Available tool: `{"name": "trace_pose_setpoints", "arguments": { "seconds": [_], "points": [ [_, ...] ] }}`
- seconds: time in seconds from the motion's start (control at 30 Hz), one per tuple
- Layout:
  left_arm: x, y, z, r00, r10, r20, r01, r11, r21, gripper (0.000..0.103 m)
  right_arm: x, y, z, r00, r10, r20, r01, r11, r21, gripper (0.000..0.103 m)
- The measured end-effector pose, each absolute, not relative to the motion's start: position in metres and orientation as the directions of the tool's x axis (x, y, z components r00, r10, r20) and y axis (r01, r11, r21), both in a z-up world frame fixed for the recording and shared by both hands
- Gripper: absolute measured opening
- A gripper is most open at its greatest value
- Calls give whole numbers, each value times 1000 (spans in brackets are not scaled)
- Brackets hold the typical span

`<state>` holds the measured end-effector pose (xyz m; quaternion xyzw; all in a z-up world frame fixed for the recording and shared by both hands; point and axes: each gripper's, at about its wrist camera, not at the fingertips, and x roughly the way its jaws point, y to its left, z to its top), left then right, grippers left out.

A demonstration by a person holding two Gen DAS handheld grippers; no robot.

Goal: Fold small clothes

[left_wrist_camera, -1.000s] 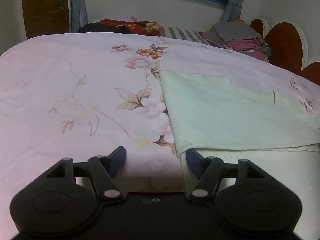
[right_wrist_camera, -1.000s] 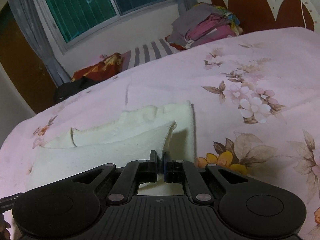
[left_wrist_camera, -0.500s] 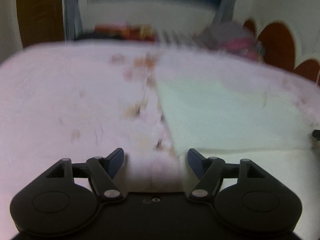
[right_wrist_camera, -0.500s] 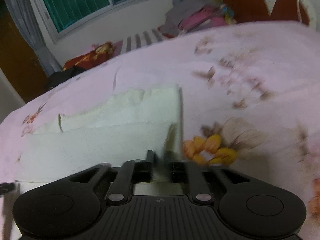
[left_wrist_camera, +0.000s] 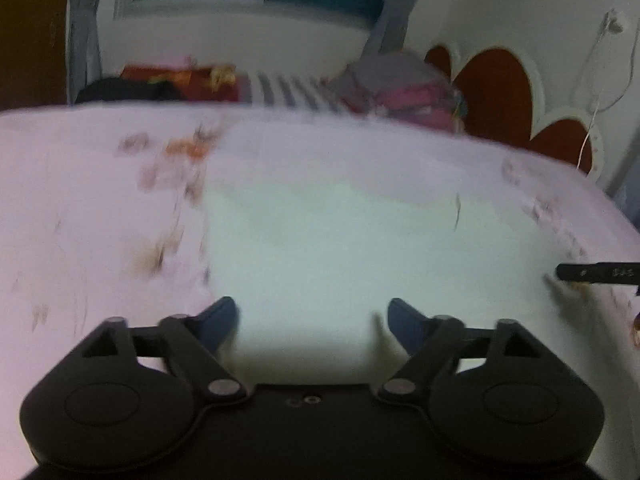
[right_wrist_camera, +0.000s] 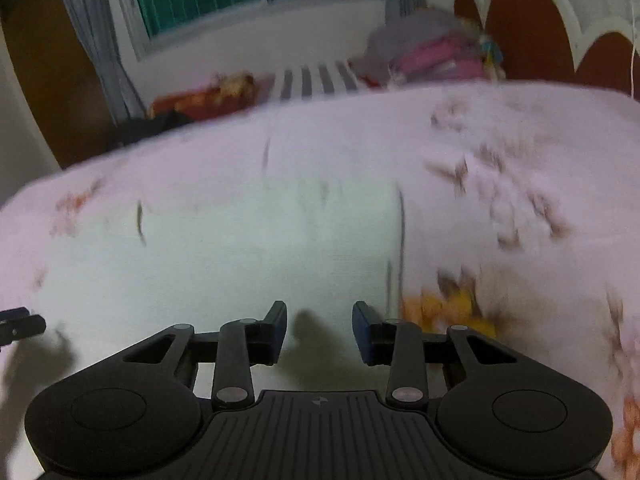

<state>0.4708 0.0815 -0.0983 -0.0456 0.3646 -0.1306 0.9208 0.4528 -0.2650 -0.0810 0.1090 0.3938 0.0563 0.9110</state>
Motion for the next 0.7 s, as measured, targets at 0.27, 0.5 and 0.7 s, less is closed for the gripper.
{"name": "trace_pose_setpoints", "arguments": {
  "seconds": [0.27,0.5,0.7],
  "points": [
    [552,75,-118,655,-198,-729,194,977,-91,80,517,-255,-98,680,138,-720,-2,982,187,36],
    [542,73,-115,671,-159,-724,196,980,-34,80,518,-269,-97,682,96,-725,46,984,173,36],
    [527,39,-91,720,-176,-671,216,976,-24,82,501,-206,-77,726,190,-661,-87,979,186,58]
  ]
}}
